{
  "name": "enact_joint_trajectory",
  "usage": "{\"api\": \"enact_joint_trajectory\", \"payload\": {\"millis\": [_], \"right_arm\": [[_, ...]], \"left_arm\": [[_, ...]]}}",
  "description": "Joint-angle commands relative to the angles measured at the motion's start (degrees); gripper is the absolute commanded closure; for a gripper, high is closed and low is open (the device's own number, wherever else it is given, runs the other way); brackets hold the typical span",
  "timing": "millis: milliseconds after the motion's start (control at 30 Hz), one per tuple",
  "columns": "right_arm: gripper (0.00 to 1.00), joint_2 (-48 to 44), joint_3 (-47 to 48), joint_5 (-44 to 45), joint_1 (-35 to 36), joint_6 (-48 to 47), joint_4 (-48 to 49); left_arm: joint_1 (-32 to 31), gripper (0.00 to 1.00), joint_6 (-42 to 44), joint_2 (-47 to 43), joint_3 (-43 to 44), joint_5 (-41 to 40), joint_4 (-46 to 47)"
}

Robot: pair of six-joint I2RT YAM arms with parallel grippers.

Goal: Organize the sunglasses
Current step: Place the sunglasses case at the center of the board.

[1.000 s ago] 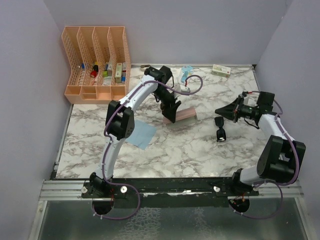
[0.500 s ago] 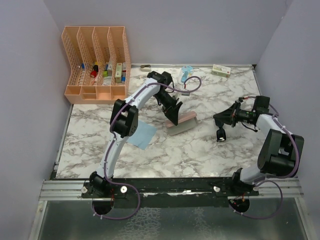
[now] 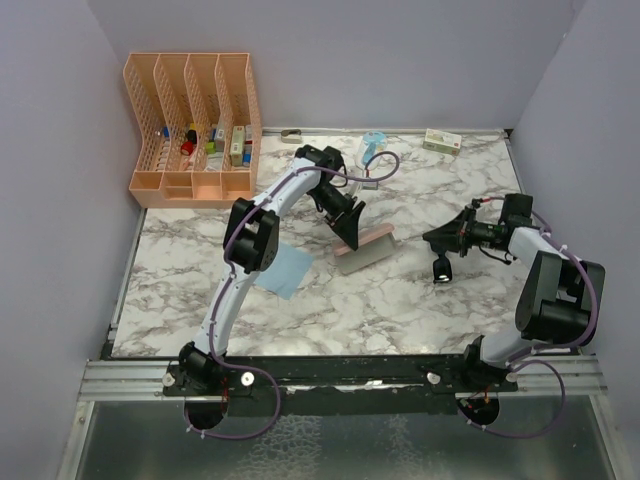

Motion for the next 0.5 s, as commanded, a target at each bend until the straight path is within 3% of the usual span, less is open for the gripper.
{"api": "enact_joint_trajectory", "payload": {"millis": [0,33,100,300,467], "right_arm": [[0.93,0.72,-0.42,0.39,0.51,-0.49,1.17],[0.89,0.8,-0.52,0.16,0.55,-0.49,1.46],[0.81,0.78,-0.76,0.15,0.65,-0.38,1.78],[0.55,1.25,-1.44,0.73,1.69,0.2,2.98],[0.51,0.83,-1.09,1.89,3.68,1.17,3.96]], "left_arm": [[0.7,0.62,-0.91,1.45,2.36,2.79,-0.44],[0.73,0.52,-0.78,1.37,2.41,2.77,-0.44],[0.79,0.4,-0.29,1.12,2.52,2.42,-0.44],[0.82,0.28,-0.24,0.96,2.94,2.15,-0.44],[0.81,0.19,0.05,0.72,3.03,1.42,-0.44]]}}
